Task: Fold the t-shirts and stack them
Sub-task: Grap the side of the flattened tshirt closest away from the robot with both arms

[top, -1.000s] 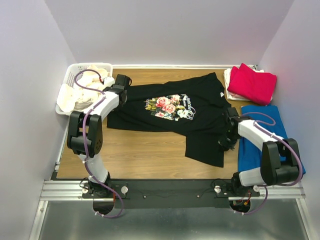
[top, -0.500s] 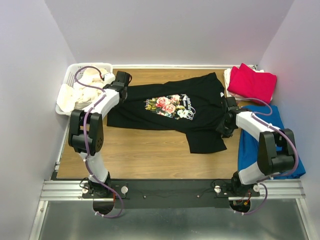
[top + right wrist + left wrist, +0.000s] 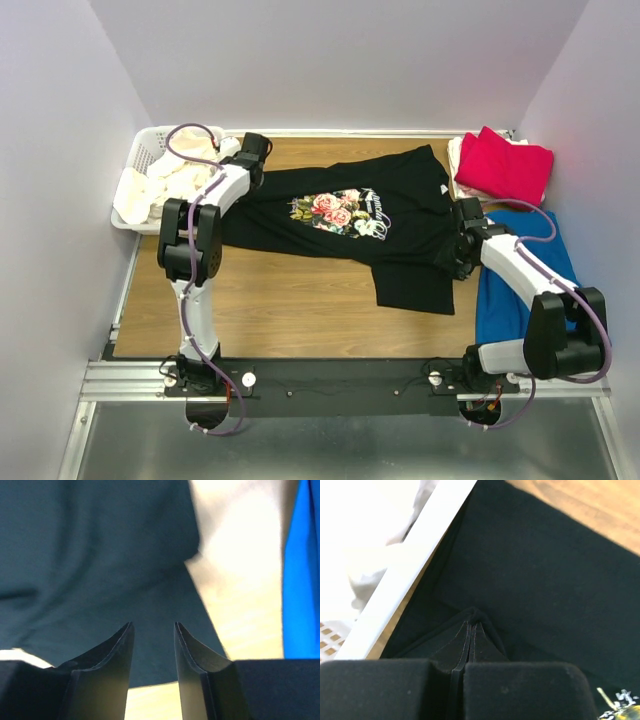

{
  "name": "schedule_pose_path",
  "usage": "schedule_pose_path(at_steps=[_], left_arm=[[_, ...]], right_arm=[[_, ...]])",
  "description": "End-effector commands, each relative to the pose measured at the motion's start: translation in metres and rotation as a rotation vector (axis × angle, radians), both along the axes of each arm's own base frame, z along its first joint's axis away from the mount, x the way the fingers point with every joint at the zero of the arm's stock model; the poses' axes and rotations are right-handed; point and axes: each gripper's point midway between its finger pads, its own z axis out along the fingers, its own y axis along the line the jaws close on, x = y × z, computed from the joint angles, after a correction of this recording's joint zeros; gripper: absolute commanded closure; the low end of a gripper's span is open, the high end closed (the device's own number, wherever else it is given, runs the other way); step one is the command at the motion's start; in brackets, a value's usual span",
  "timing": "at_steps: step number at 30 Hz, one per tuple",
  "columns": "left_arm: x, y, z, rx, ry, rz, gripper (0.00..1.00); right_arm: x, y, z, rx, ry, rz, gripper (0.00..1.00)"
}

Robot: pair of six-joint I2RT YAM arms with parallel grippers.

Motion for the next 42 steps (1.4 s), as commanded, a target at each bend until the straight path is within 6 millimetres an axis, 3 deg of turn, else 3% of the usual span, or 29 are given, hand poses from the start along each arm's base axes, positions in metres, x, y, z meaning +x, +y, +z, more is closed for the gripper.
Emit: schedule_pose_path(at_steps=[1, 6, 11, 25, 28, 32, 35, 41, 42], left_arm=[[0.018, 0.009, 0.008, 0.018, -0.045, 0.05, 1.0], [0.024, 0.009, 0.001, 0.013, -0.044, 0.059, 1.0], [0.027, 0.01, -0.004, 0.007, -0.041, 0.061, 1.0], [0.037, 0.01, -0.007, 0.008, -0.032, 0.055, 1.0], [0.037, 0.011, -0.007, 0.006, -0.032, 0.056, 1.0], [0.035, 0.012, -0.007, 0.007, -0.029, 0.057, 1.0], [0.033, 0.013, -0.007, 0.009, -0.025, 0.059, 1.0], [0.021, 0.012, -0.001, -0.005, -0.009, 0.048, 1.0], [0.019, 0.01, 0.01, -0.023, -0.024, 0.041, 1.0]], right_arm=[[-0.046, -0.007, -0.014, -0.017, 0.144, -0.069, 0.56], [-0.068, -0.013, -0.019, -0.042, 0.216, -0.117, 0.56], [-0.067, -0.016, -0.017, -0.052, 0.205, -0.162, 0.54], [-0.081, 0.004, -0.055, 0.052, 0.284, -0.138, 0.49], [-0.084, 0.006, -0.063, 0.061, 0.301, -0.136, 0.55], [-0.089, 0.007, -0.071, 0.066, 0.321, -0.137, 0.85], [-0.087, 0.007, -0.07, 0.065, 0.314, -0.132, 0.99], [-0.065, 0.007, -0.043, 0.065, 0.234, -0.119, 0.99], [-0.062, 0.007, -0.037, 0.065, 0.215, -0.116, 0.99]])
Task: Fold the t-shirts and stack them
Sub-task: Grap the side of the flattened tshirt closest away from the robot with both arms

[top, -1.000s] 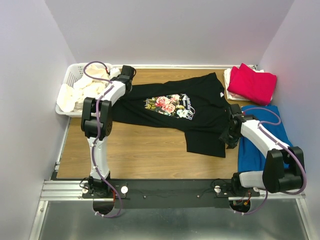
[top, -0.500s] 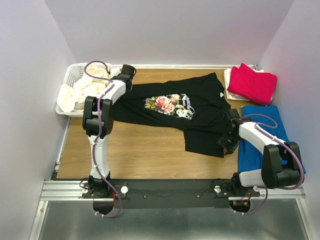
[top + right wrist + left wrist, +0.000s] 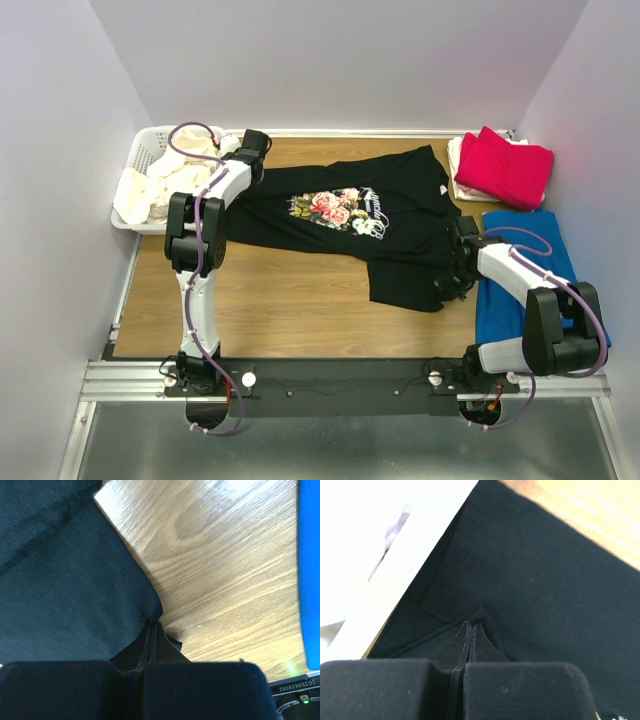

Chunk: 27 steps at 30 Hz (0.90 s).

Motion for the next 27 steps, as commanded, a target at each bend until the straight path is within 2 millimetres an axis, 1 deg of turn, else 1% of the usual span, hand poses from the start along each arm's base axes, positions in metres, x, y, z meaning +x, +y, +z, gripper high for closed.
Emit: schedule_pose_path(at_steps=[1, 2, 3, 4, 5, 6, 7, 8, 9, 10, 11, 12, 13, 14, 15, 16, 17, 18, 19, 20, 21, 22, 23, 24, 25, 26, 27], left_arm=[[-0.014, 0.004, 0.027, -0.029, -0.017, 0.002, 1.0], [-0.023, -0.001, 0.024, -0.058, -0.001, -0.018, 1.0], [-0.026, -0.004, 0.046, -0.082, -0.052, -0.03, 1.0], [-0.031, -0.008, 0.052, -0.098, -0.064, -0.039, 1.0], [-0.041, -0.011, 0.05, -0.104, -0.05, -0.048, 1.0], [-0.048, -0.013, 0.066, -0.113, -0.074, -0.058, 1.0], [-0.053, -0.015, 0.07, -0.121, -0.077, -0.06, 1.0], [-0.064, -0.02, 0.067, -0.129, -0.058, -0.073, 1.0], [-0.071, -0.022, 0.08, -0.137, -0.078, -0.083, 1.0], [-0.078, -0.025, 0.083, -0.14, -0.077, -0.09, 1.0], [-0.088, -0.031, 0.081, -0.141, -0.066, -0.095, 1.0], [-0.096, -0.035, 0.093, -0.147, -0.087, -0.107, 1.0], [-0.102, -0.038, 0.096, -0.152, -0.089, -0.112, 1.0], [-0.11, -0.04, 0.095, -0.155, -0.084, -0.105, 1.0], [-0.121, -0.05, 0.104, -0.158, -0.094, -0.129, 1.0], [-0.127, -0.053, 0.106, -0.161, -0.093, -0.129, 1.0], [-0.135, -0.056, 0.106, -0.159, -0.085, -0.134, 1.0], [-0.145, -0.063, 0.113, -0.17, -0.093, -0.142, 1.0], [-0.151, -0.067, 0.115, -0.176, -0.093, -0.146, 1.0], [-0.16, -0.069, 0.114, -0.176, -0.084, -0.147, 1.0], [-0.17, -0.069, 0.121, -0.189, -0.097, -0.137, 1.0], [-0.178, -0.073, 0.124, -0.193, -0.098, -0.142, 1.0], [-0.186, -0.071, 0.122, -0.19, -0.088, -0.134, 1.0], [-0.198, -0.068, 0.129, -0.197, -0.094, -0.131, 1.0], [-0.205, -0.069, 0.133, -0.215, -0.109, -0.113, 1.0], [-0.214, -0.063, 0.131, -0.209, -0.103, -0.097, 1.0], [-0.225, -0.057, 0.138, -0.216, -0.117, -0.085, 1.0]], right_arm=[[0.01, -0.005, 0.013, -0.038, -0.04, 0.013, 0.99], [0.01, -0.008, 0.019, -0.054, -0.042, 0.017, 0.99], [0.02, -0.008, 0.033, -0.055, -0.089, 0.017, 0.99], [0.024, -0.009, 0.04, -0.059, -0.108, 0.021, 0.99], [0.024, -0.011, 0.045, -0.072, -0.113, 0.027, 0.99], [0.032, -0.011, 0.055, -0.072, -0.143, 0.029, 0.99], [0.034, -0.011, 0.062, -0.074, -0.163, 0.032, 0.99], [0.036, -0.011, 0.067, -0.078, -0.172, 0.043, 0.99], [0.038, -0.012, 0.072, -0.078, -0.182, 0.045, 0.99], [0.044, -0.011, 0.08, -0.077, -0.207, 0.048, 0.99], [0.045, -0.012, 0.085, -0.084, -0.22, 0.053, 0.99], [0.047, -0.014, 0.089, -0.091, -0.229, 0.052, 0.99], [0.052, -0.014, 0.098, -0.092, -0.254, 0.053, 0.99], [0.051, -0.016, 0.103, -0.106, -0.263, 0.061, 0.99], [0.054, -0.018, 0.108, -0.114, -0.277, 0.06, 0.99], [0.054, -0.019, 0.112, -0.121, -0.285, 0.064, 0.99], [0.056, -0.023, 0.121, -0.141, -0.299, 0.065, 0.99], [0.056, -0.024, 0.126, -0.15, -0.312, 0.067, 0.99], [0.057, -0.026, 0.13, -0.162, -0.323, 0.068, 0.99], [0.057, -0.031, 0.137, -0.187, -0.333, 0.062, 0.99], [0.057, -0.034, 0.143, -0.197, -0.351, 0.058, 0.99], [0.056, -0.035, 0.147, -0.205, -0.361, 0.058, 0.99], [0.054, -0.038, 0.15, -0.218, -0.362, 0.059, 0.99], [0.055, -0.039, 0.156, -0.221, -0.377, 0.057, 0.99], [0.054, -0.039, 0.161, -0.226, -0.391, 0.058, 0.99], [0.053, -0.042, 0.164, -0.235, -0.395, 0.059, 0.99], [0.054, -0.042, 0.17, -0.237, -0.406, 0.061, 0.99]])
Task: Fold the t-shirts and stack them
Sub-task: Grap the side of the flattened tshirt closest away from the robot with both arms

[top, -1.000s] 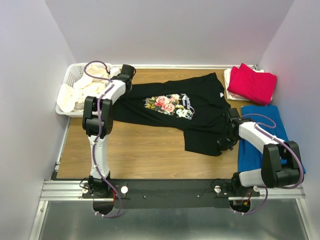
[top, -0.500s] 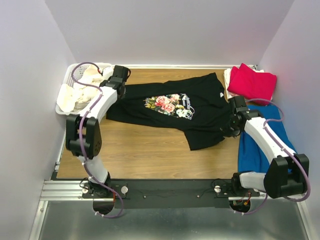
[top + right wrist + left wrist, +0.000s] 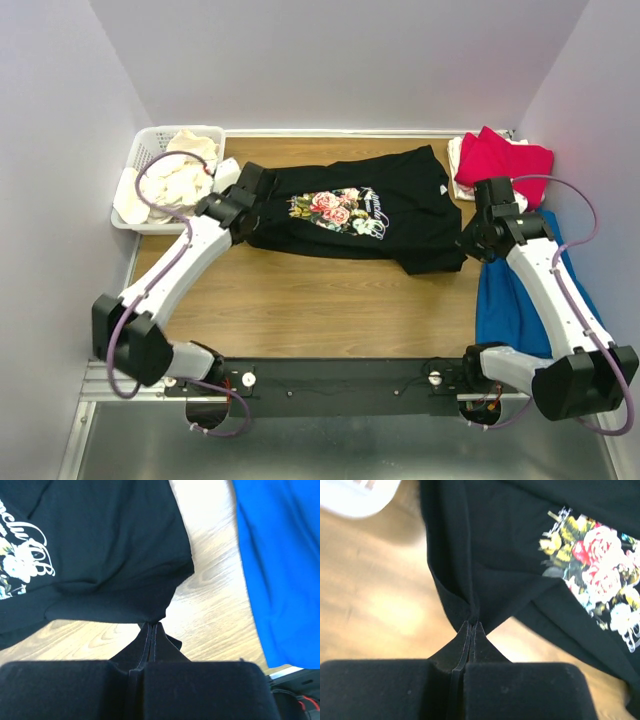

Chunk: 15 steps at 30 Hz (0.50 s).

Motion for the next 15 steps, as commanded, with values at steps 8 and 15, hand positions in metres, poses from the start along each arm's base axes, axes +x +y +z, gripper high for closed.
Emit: schedule_pose_path(at_steps=[8, 15], left_arm=[[-0.091, 0.049, 0.033, -0.065, -0.043, 0.181, 1.0], [-0.113, 0.052, 0.023, -0.131, -0.051, 0.185, 1.0]], right_arm=[[-0.01, -0.028, 0.052, -0.152, -0.074, -0.013, 0.99], [-0.011, -0.032, 0.071, -0.16, -0.118, -0.026, 0.99]])
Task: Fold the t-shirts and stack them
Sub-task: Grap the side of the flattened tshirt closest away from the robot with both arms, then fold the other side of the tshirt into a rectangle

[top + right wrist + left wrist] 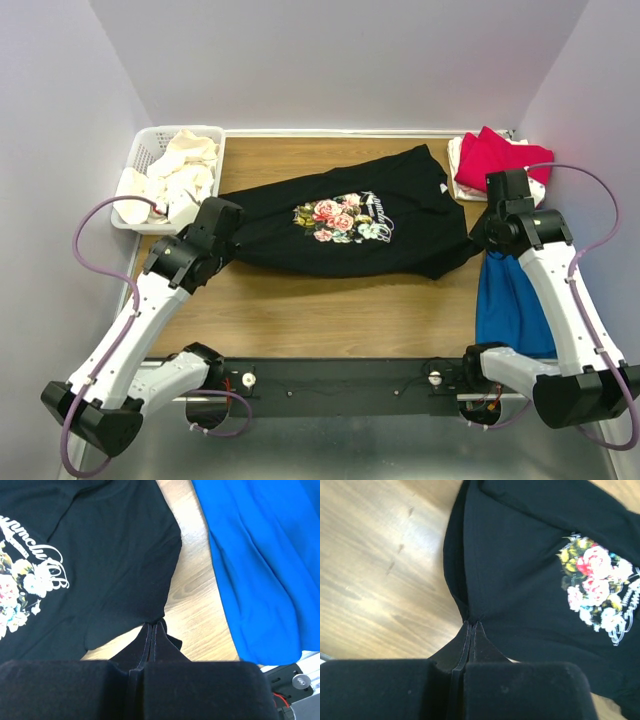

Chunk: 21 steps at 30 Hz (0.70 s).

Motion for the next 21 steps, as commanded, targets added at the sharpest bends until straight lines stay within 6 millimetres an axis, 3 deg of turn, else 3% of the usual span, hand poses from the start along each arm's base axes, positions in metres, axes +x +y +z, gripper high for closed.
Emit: schedule_pose_path(at_steps=[1, 7, 12, 14, 21], left_arm=[[-0.018, 0.008, -0.019, -0.01, 0.04, 0.044, 1.0], [-0.027, 0.012, -0.05, 0.022, 0.11, 0.058, 1.0], [-0.026, 0.014, -0.065, 0.051, 0.143, 0.054, 1.0], [-0.025, 0.016, -0.068, 0.07, 0.149, 0.061, 1.0], [-0.006, 0.015, -0.074, 0.128, 0.169, 0.077, 1.0]], right_arm=[[-0.008, -0.012, 0.022, -0.057, -0.042, -0.021, 0.99], [-0.001, -0.018, 0.012, -0.097, -0.009, -0.037, 0.99], [0.03, -0.018, 0.011, -0.101, -0.049, -0.053, 0.99], [0.045, -0.017, 0.02, -0.101, -0.084, -0.05, 0.99], [0.097, -0.025, 0.028, -0.113, -0.119, -0.04, 0.99]])
